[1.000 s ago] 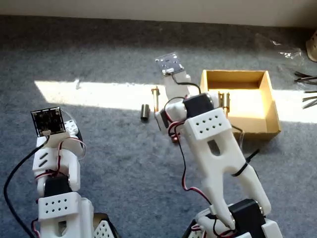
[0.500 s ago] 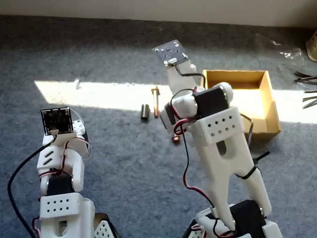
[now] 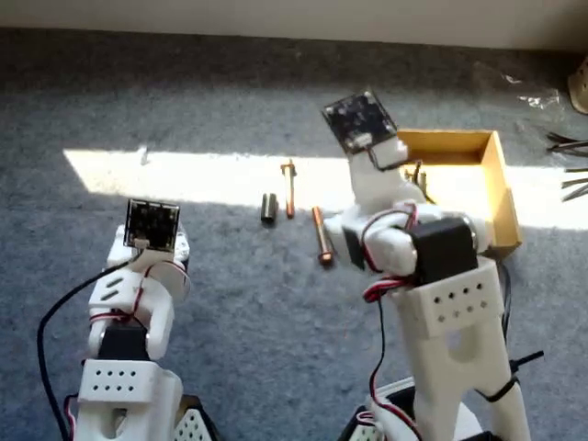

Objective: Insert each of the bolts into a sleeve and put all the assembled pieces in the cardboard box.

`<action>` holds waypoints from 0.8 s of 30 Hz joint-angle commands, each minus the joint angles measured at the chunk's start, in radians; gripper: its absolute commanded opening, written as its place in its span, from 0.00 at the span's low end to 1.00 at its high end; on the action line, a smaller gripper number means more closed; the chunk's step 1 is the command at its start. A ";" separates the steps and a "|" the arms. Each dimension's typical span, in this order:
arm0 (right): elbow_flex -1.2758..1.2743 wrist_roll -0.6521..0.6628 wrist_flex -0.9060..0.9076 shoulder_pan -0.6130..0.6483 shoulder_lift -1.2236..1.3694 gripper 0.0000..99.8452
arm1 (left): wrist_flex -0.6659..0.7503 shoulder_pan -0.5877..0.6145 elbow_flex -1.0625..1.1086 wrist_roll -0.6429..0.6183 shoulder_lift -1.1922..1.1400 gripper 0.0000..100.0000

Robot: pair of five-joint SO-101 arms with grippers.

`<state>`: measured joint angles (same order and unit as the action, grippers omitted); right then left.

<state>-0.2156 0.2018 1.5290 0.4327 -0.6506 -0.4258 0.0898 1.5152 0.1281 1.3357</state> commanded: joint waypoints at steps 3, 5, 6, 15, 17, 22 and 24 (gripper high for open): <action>-0.229 0.014 -0.177 -0.004 -0.143 0.00 | -0.083 -0.053 -0.091 0.005 0.004 0.01; -0.300 0.011 -0.222 -0.004 -0.177 0.00 | -0.091 -0.058 -0.096 0.006 0.004 0.01; -0.331 0.011 -0.242 -0.004 -0.193 0.00 | -0.091 -0.058 -0.096 0.006 0.004 0.01; -0.624 -0.043 -0.441 -0.004 -0.383 0.00 | -0.181 -0.064 -0.177 0.006 0.002 0.01; -0.679 -0.046 -0.473 -0.004 -0.429 0.00 | -0.210 -0.081 -0.205 0.006 0.002 0.01; -0.786 -0.048 -0.516 -0.008 -0.530 0.00 | -0.278 -0.150 -0.266 0.006 0.001 0.01; -0.822 -0.048 -0.536 -0.012 -0.567 0.00 | -0.295 -0.166 -0.291 0.006 0.001 0.01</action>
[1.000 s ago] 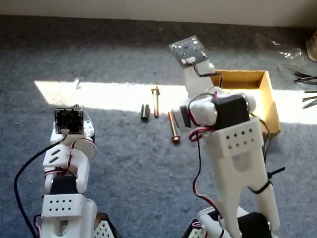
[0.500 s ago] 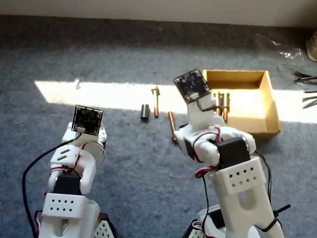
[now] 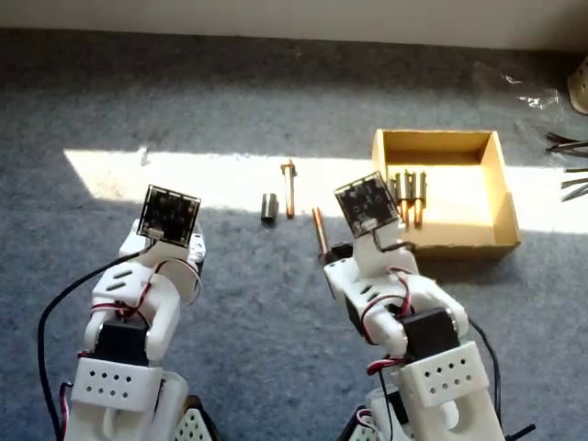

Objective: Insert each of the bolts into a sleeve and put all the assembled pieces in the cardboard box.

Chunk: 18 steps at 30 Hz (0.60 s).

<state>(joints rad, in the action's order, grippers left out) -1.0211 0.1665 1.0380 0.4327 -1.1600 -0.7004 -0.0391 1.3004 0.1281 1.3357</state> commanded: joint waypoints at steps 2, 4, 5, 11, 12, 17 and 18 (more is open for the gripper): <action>-0.054 -0.018 -0.061 -0.024 -0.094 0.00 | -0.028 -0.050 -0.096 0.006 -0.005 0.01; -0.091 -0.049 -0.085 -0.035 -0.130 0.00 | -0.032 -0.068 -0.124 0.006 -0.048 0.01; -0.113 -0.055 -0.101 -0.038 -0.145 0.00 | -0.035 -0.084 -0.145 0.006 -0.087 0.01; -0.243 -0.054 -0.209 -0.012 -0.222 0.00 | -0.060 -0.170 -0.343 0.005 -0.398 0.01; -0.262 -0.052 -0.222 0.010 -0.231 0.00 | -0.061 -0.177 -0.375 0.005 -0.441 0.01; -0.351 -0.052 -0.297 0.068 -0.280 0.00 | -0.061 -0.197 -0.527 0.000 -0.661 0.01; -0.360 -0.052 -0.300 0.061 -0.291 0.00 | -0.061 -0.196 -0.555 0.000 -0.707 0.01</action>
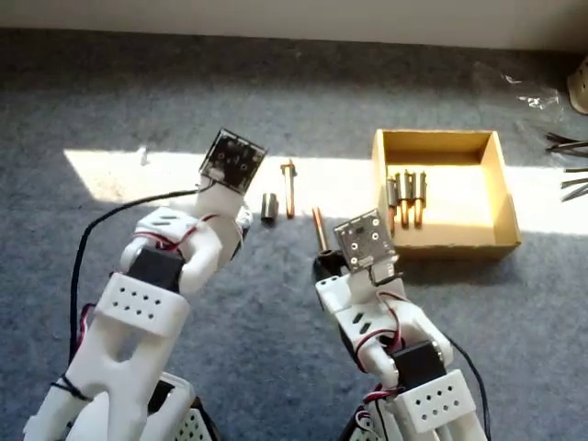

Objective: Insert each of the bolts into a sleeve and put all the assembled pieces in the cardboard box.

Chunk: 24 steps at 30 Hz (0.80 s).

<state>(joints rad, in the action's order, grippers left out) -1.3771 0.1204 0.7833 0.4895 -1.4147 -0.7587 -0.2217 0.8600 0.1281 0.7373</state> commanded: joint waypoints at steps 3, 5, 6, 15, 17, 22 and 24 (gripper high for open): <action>-0.028 -0.006 -0.045 -0.035 -0.077 0.00 | -0.003 -0.013 -0.222 0.000 -0.249 0.01; -0.051 -0.008 -0.045 -0.048 -0.104 0.00 | -0.005 -0.013 -0.300 0.000 -0.348 0.01; -0.064 -0.008 -0.045 -0.050 -0.116 0.00 | -0.006 -0.013 -0.341 0.000 -0.395 0.01; -0.145 -0.009 -0.045 -0.050 -0.206 0.00 | -0.252 -0.025 -0.822 -0.127 -0.823 0.01; -0.153 -0.009 -0.045 -0.050 -0.219 0.00 | -0.316 -0.042 -0.935 -0.166 -0.911 0.01; -0.162 -0.009 -0.045 -0.050 -0.229 0.00 | -0.463 -0.104 -1.181 -0.212 -1.087 0.01; -0.162 -0.008 -0.045 -0.050 -0.229 0.00 | -0.512 -0.130 -1.271 -0.230 -1.144 0.01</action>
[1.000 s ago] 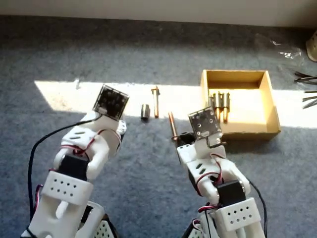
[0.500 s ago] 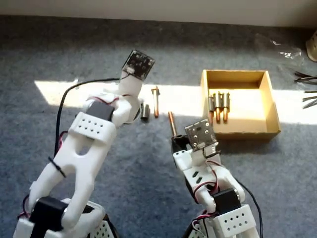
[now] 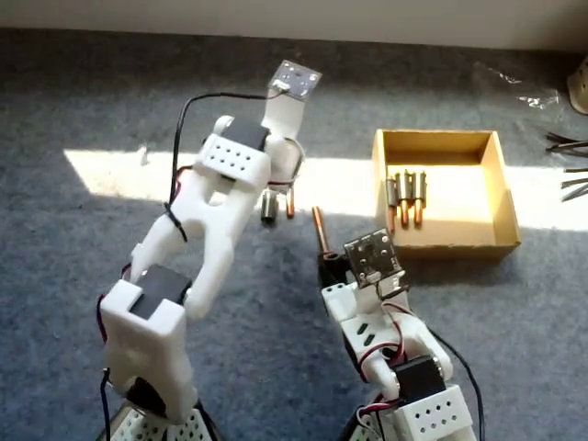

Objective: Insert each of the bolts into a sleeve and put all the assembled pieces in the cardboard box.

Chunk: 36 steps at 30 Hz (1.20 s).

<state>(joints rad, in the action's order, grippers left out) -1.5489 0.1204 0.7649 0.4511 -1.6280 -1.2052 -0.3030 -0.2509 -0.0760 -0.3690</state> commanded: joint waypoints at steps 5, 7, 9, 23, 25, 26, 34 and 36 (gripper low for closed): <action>0.010 -0.008 -0.027 -0.015 -0.016 0.00 | -0.106 -0.056 -0.358 -0.083 -0.165 0.01; 0.010 -0.008 -0.027 -0.015 -0.016 0.00 | -0.115 -0.056 -0.435 -0.095 -0.214 0.01; 0.010 -0.008 -0.024 -0.015 -0.016 0.00 | -0.132 -0.053 -0.486 -0.094 -0.259 0.01; 0.012 -0.008 -0.012 -0.041 -0.016 0.00 | -0.141 -0.035 -0.619 -0.319 -0.446 0.13; 0.013 -0.006 -0.012 -0.056 -0.016 0.00 | -0.141 -0.036 -0.619 -0.330 -0.447 0.13; 0.015 -0.006 -0.012 -0.059 -0.016 0.00 | -0.141 -0.036 -0.619 -0.330 -0.447 0.13; 0.010 -0.006 0.002 -0.061 -0.018 0.00 | -0.141 -0.038 -0.615 -0.324 -0.450 0.13; 0.010 -0.006 0.015 -0.061 -0.018 0.00 | -0.161 -0.039 -0.616 -0.327 -0.447 0.13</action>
<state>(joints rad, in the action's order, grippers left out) -1.5489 0.1204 0.7710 0.4020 -1.6295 -1.3433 -0.3429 -0.8247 -0.3997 -0.8355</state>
